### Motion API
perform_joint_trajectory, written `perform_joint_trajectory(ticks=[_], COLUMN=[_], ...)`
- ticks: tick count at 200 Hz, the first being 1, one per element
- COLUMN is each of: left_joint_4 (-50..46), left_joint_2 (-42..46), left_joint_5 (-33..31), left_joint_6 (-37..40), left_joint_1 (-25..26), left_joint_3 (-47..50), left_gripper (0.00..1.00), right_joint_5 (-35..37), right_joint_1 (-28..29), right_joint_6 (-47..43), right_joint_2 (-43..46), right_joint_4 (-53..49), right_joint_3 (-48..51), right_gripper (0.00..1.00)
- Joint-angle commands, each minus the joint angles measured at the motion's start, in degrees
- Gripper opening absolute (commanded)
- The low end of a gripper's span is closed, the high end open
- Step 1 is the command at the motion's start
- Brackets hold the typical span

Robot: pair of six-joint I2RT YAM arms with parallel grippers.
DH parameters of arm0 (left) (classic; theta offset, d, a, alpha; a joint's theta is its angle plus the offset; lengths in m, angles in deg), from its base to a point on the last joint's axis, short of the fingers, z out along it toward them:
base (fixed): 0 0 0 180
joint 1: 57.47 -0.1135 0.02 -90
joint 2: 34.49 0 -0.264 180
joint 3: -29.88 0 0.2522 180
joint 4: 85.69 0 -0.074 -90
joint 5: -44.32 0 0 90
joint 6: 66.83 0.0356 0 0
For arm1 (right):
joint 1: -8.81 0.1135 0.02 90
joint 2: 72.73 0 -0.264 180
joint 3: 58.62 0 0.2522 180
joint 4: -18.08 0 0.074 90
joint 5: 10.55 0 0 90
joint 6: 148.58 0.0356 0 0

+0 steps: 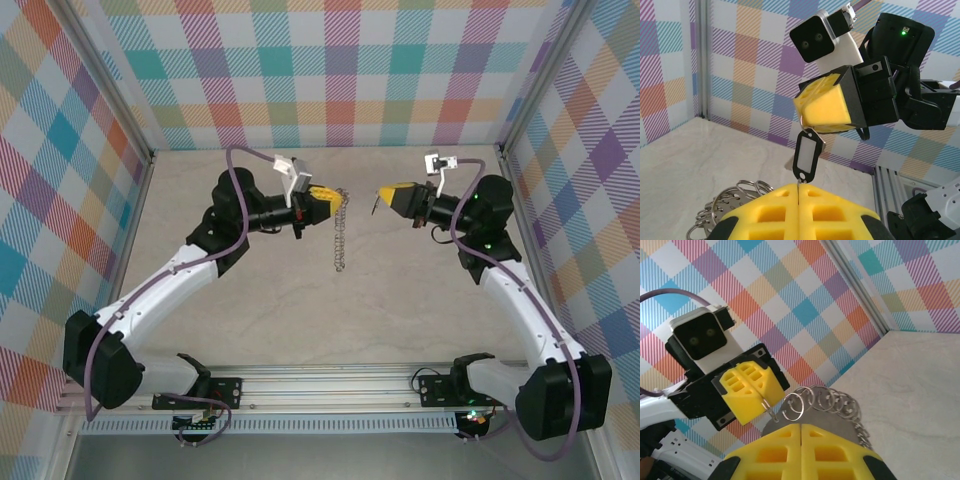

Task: Put the keys on the keyring

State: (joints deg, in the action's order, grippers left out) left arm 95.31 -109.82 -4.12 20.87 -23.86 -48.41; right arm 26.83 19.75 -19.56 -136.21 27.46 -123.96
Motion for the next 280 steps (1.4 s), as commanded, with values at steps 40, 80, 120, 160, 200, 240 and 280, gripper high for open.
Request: perform_joint_trajectory(ticks=[40, 80, 120, 160, 200, 240, 280], left_joint_4=[0.6, 1.0, 2.6, 3.3, 3.5, 3.7, 3.9], left_joint_2=[-2.4, -2.8, -2.6, -2.6, -2.4, -2.5, -2.4], left_joint_5=[1.6, 0.5, -1.0, -1.0, -1.1, -1.0, -1.1], left_joint_6=[1.1, 0.2, -1.9, -2.8, -2.9, -3.1, -3.0], left_joint_1=[1.4, 1.7, 1.8, 1.9, 1.9, 2.0, 2.1], left_joint_3=[-4.1, -4.2, -3.7, -3.3, -3.0, -3.0, -2.9], left_gripper=[0.00, 0.00, 0.00, 0.00, 0.00, 0.00, 0.00], right_joint_5=[0.3, 5.0, 12.0, 17.0, 21.1, 21.2, 19.8], right_joint_1=[2.9, 8.5, 13.0, 14.4, 14.4, 14.4, 14.5], right_joint_6=[0.7, -5.5, -10.9, -12.8, -14.2, -14.3, -13.5], right_joint_2=[1.8, 1.8, 2.1, 3.1, 5.0, 4.5, 2.5], right_joint_4=[3.0, -2.7, -6.6, -7.1, -7.9, -7.3, -5.9], right_joint_3=[0.2, -1.3, -1.6, -1.1, -0.6, -1.2, -2.2], right_gripper=[0.00, 0.00, 0.00, 0.00, 0.00, 0.00, 0.00])
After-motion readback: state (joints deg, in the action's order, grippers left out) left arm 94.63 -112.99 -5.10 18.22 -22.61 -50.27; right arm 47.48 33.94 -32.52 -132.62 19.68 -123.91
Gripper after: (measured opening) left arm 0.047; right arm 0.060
